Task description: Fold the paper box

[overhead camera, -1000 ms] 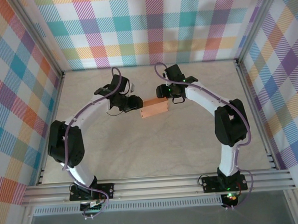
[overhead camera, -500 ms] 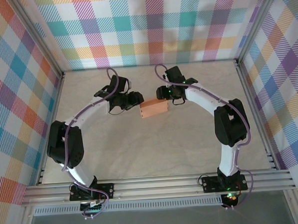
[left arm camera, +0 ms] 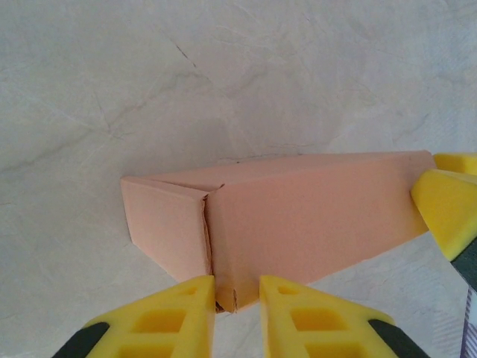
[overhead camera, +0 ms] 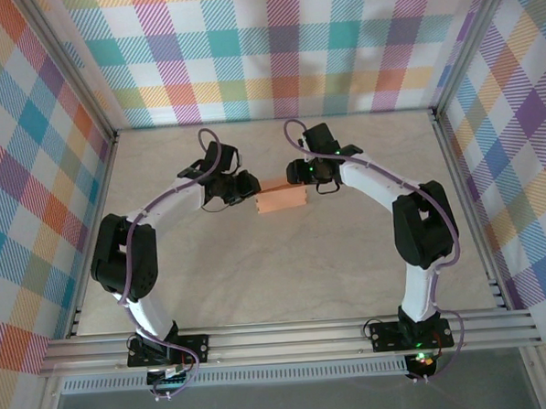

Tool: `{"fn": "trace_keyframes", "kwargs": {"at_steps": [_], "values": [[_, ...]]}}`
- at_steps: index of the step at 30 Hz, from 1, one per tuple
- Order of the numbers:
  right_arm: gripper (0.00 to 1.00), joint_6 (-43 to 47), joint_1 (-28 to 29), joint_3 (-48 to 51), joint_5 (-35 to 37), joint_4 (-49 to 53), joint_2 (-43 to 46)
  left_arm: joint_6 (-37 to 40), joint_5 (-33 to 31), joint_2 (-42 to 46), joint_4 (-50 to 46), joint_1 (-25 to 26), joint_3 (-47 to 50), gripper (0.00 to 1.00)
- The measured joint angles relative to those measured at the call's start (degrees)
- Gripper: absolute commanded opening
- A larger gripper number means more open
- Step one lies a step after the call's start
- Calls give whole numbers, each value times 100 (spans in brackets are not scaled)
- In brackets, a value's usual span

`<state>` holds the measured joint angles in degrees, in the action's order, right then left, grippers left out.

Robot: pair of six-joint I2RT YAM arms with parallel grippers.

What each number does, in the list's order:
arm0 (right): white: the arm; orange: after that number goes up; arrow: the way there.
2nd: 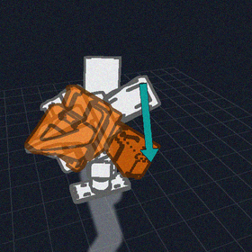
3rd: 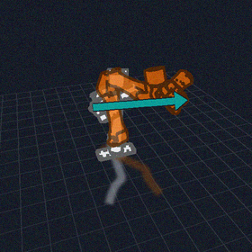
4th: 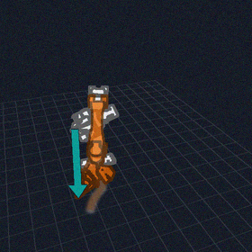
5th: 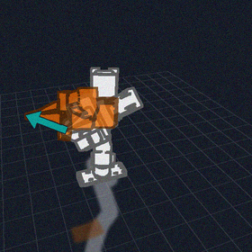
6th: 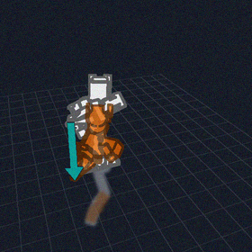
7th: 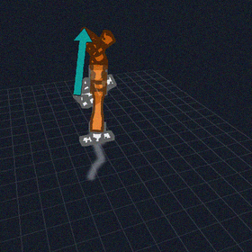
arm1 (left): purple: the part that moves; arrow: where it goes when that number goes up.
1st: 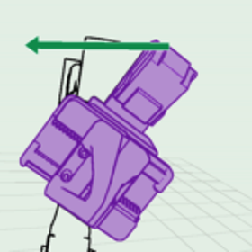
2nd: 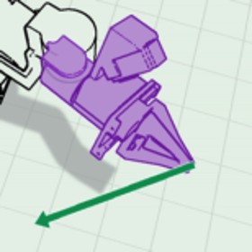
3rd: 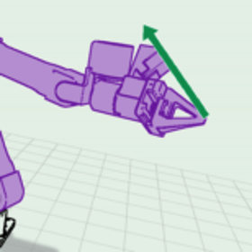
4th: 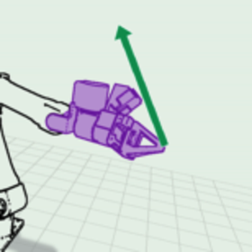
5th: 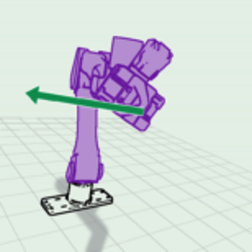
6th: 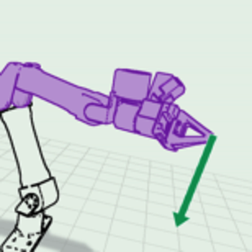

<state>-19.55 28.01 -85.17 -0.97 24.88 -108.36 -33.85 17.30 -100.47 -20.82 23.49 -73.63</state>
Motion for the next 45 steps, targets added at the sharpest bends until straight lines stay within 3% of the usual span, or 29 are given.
{"fn": "trace_keyframes", "kwargs": {"at_steps": [8,12,23,29,31,38,45], "values": [[58,-133,-107,7,-39,-66,280,0,24,-11,205,0,103,19],[53,-177,-164,79,-39,-94,280,15,26,-31,306,0,116,17],[13,-264,-216,527,-109,-356,249,48,68,-37,472,0,216,14],[0,-260,-256,529,-153,-450,258,68,85,-37,494,0,219,20],[0,-240,-256,529,-155,-448,258,68,92,-37,496,0,219,24],[10,-232,-256,514,-168,-428,258,92,94,-37,431,-7,310,50],[12,-229,-256,514,-175,-413,258,127,15,-28,328,-39,310,56]]}}
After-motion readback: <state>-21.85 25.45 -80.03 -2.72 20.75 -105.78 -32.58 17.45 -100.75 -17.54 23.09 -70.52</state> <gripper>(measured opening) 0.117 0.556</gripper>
